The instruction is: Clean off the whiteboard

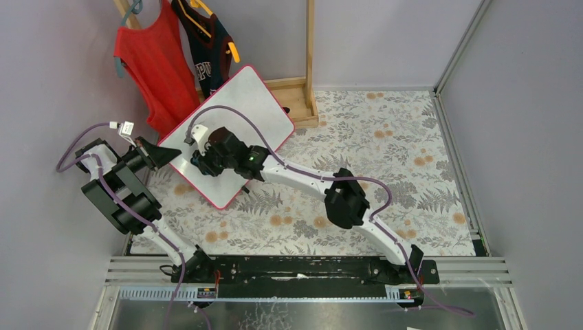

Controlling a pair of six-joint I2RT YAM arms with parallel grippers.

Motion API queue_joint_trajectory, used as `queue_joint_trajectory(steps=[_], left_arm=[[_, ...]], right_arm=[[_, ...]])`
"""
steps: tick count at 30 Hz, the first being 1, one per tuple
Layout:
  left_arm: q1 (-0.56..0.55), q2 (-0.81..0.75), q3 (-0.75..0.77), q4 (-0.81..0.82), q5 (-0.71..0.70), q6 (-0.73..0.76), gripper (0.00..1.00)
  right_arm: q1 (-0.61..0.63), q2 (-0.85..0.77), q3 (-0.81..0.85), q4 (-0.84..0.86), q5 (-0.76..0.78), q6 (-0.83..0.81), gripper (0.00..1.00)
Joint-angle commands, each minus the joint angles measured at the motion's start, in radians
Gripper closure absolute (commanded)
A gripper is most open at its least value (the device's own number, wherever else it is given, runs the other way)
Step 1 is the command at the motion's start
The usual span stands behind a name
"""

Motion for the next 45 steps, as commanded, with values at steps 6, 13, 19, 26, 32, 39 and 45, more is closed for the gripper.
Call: queue_joint_trajectory(steps=[6, 13, 19, 26, 32, 39, 45], left_arm=[[0.003, 0.002, -0.035, 0.042, -0.152, 0.047, 1.0], [0.003, 0.002, -0.033, 0.042, -0.154, 0.047, 1.0], [0.004, 0.005, -0.03, 0.042, -0.152, 0.044, 1.0], [0.004, 0.008, -0.033, 0.042, -0.146, 0.044, 1.0], [0.004, 0.004, -0.032, 0.042, -0.153, 0.045, 1.0], [0.004, 0.003, -0.033, 0.042, -0.146, 0.043, 1.0], [0.004, -0.001, -0.031, 0.042, -0.146, 0.041, 1.0]], right_arm=[[-0.153, -0.015, 0.016, -0.002, 0.145, 0.009, 1.0], [-0.257, -0.085, -0.044, -0.014, 0.173, -0.005, 1.0], [-0.3, -0.162, -0.211, 0.041, 0.27, -0.042, 1.0], [-0.269, -0.176, -0.32, 0.104, 0.224, 0.004, 1.0], [-0.188, -0.133, -0.264, 0.094, 0.238, -0.005, 1.0], [-0.088, -0.123, -0.242, 0.103, 0.24, 0.011, 1.0], [-0.011, -0.11, -0.22, 0.122, 0.208, 0.036, 1.0]])
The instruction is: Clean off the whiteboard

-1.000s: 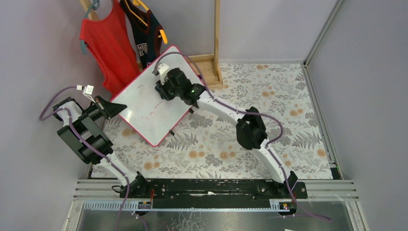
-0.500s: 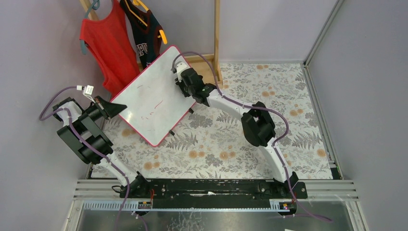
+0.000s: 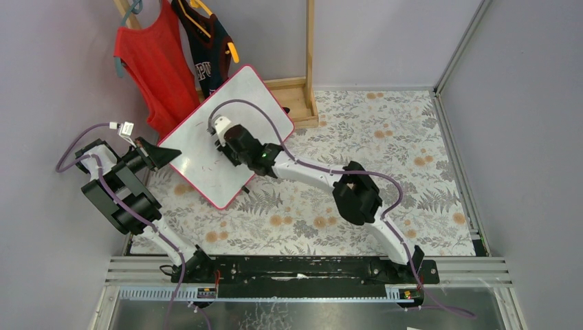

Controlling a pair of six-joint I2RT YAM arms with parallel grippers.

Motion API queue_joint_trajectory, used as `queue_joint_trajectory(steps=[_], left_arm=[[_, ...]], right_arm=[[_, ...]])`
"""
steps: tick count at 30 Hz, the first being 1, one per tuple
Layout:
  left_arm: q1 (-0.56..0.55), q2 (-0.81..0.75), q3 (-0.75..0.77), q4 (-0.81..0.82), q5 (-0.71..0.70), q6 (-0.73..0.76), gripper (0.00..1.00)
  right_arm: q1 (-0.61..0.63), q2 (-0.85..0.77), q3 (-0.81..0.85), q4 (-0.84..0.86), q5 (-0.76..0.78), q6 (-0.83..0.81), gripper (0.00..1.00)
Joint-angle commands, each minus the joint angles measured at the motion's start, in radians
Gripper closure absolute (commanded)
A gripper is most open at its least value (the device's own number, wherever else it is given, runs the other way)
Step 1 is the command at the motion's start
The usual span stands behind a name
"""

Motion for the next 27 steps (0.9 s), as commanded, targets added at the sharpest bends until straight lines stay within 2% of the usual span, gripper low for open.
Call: queue_joint_trajectory(steps=[1, 4, 7, 9, 18, 27], left_arm=[[0.001, -0.001, -0.025, 0.04, -0.145, 0.042, 1.0], [0.003, 0.0, -0.029, 0.04, -0.146, 0.044, 1.0], [0.002, 0.003, -0.034, 0.039, -0.146, 0.047, 1.0], [0.002, 0.004, -0.036, 0.04, -0.145, 0.05, 1.0], [0.003, 0.003, -0.043, 0.04, -0.147, 0.054, 1.0], [0.003, 0.0, -0.036, 0.04, -0.151, 0.048, 1.0]], right_arm=[[0.083, 0.024, 0.046, 0.059, -0.089, 0.035, 1.0], [0.114, 0.024, 0.048, 0.079, -0.142, 0.041, 1.0], [0.12, 0.004, 0.029, 0.112, -0.286, 0.083, 1.0], [0.12, -0.009, 0.015, 0.13, -0.308, 0.097, 1.0], [0.094, 0.047, 0.093, 0.05, -0.149, 0.031, 1.0], [-0.029, 0.004, 0.002, 0.084, 0.01, 0.034, 1.0]])
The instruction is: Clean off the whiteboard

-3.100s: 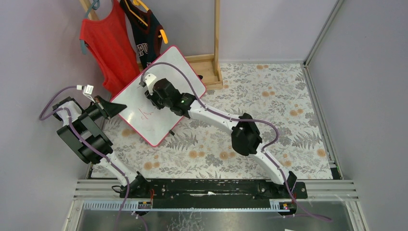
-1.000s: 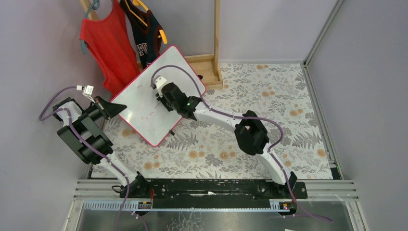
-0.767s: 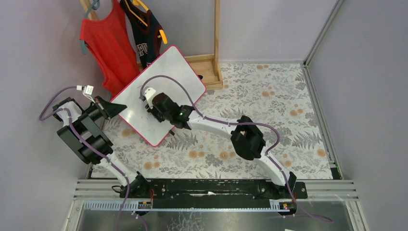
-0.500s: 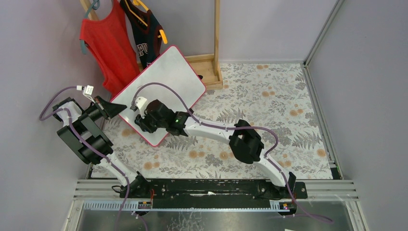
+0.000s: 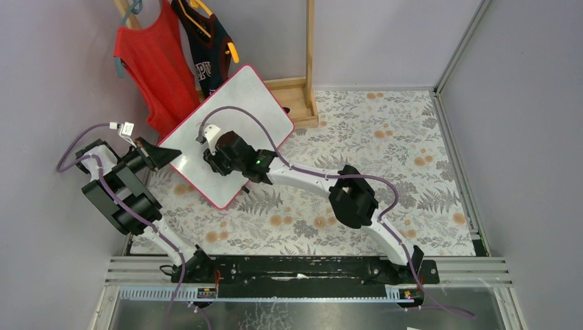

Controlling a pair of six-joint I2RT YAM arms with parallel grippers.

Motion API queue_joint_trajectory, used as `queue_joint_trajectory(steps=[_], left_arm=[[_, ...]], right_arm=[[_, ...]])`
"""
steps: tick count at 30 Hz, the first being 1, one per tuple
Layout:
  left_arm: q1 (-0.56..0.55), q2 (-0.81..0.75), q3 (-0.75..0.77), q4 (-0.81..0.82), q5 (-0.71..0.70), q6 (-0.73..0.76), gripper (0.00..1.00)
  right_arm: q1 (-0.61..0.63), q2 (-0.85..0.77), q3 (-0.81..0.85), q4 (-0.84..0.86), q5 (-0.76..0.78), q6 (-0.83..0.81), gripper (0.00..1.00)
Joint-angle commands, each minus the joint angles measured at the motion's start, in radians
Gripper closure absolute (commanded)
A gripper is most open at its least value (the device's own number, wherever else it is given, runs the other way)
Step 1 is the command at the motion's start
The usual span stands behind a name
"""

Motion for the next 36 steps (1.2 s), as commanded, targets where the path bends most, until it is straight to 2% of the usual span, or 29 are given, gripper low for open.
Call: queue_joint_trajectory(steps=[1, 6, 10, 15, 23, 28, 36], left_arm=[[0.002, 0.005, -0.029, 0.035, -0.154, 0.045, 1.0], [0.003, 0.005, -0.029, 0.035, -0.158, 0.045, 1.0], [0.003, 0.006, -0.029, 0.034, -0.159, 0.045, 1.0], [0.003, 0.009, -0.034, 0.035, -0.155, 0.046, 1.0], [0.003, 0.001, -0.036, 0.035, -0.157, 0.046, 1.0], [0.004, 0.0, -0.036, 0.035, -0.158, 0.048, 1.0], [0.002, -0.004, -0.054, 0.034, -0.161, 0.057, 1.0]], right_arm=[[-0.108, -0.04, -0.045, 0.044, 0.182, -0.022, 1.0], [-0.158, -0.066, -0.058, 0.051, 0.273, -0.081, 1.0], [-0.192, -0.059, 0.0, 0.014, 0.294, -0.107, 1.0], [-0.194, -0.024, 0.112, -0.064, 0.203, -0.077, 1.0], [-0.069, 0.04, 0.22, -0.083, 0.118, -0.083, 1.0], [0.008, 0.046, 0.219, -0.046, 0.064, -0.074, 1.0], [0.034, 0.093, 0.251, -0.045, -0.01, -0.07, 1.0]])
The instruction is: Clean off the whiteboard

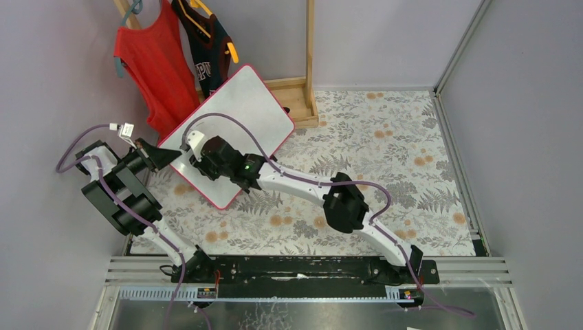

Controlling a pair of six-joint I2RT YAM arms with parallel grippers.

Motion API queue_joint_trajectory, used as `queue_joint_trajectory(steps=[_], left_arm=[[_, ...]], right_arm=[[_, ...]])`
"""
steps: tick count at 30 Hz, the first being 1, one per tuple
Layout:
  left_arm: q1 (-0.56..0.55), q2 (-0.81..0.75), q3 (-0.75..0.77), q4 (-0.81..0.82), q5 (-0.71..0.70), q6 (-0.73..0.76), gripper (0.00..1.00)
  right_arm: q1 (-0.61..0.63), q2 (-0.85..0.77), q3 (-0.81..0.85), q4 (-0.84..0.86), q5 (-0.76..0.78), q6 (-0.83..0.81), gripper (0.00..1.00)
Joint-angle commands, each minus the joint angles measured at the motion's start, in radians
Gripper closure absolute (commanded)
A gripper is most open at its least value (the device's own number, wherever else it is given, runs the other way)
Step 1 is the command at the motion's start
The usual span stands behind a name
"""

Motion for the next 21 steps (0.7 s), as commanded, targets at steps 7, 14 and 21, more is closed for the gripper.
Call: queue_joint_trajectory(steps=[7, 14, 21], left_arm=[[0.003, -0.001, -0.047, 0.034, -0.162, 0.06, 1.0], [0.001, -0.011, -0.046, 0.034, -0.157, 0.054, 1.0], [0.0, -0.01, -0.05, 0.033, -0.159, 0.055, 1.0]], right_arm=[[-0.037, 0.033, 0.093, 0.038, 0.01, -0.042, 1.0], [-0.089, 0.041, 0.137, 0.03, 0.141, -0.042, 1.0], [-0.137, 0.016, 0.1, 0.021, 0.15, -0.018, 1.0]])
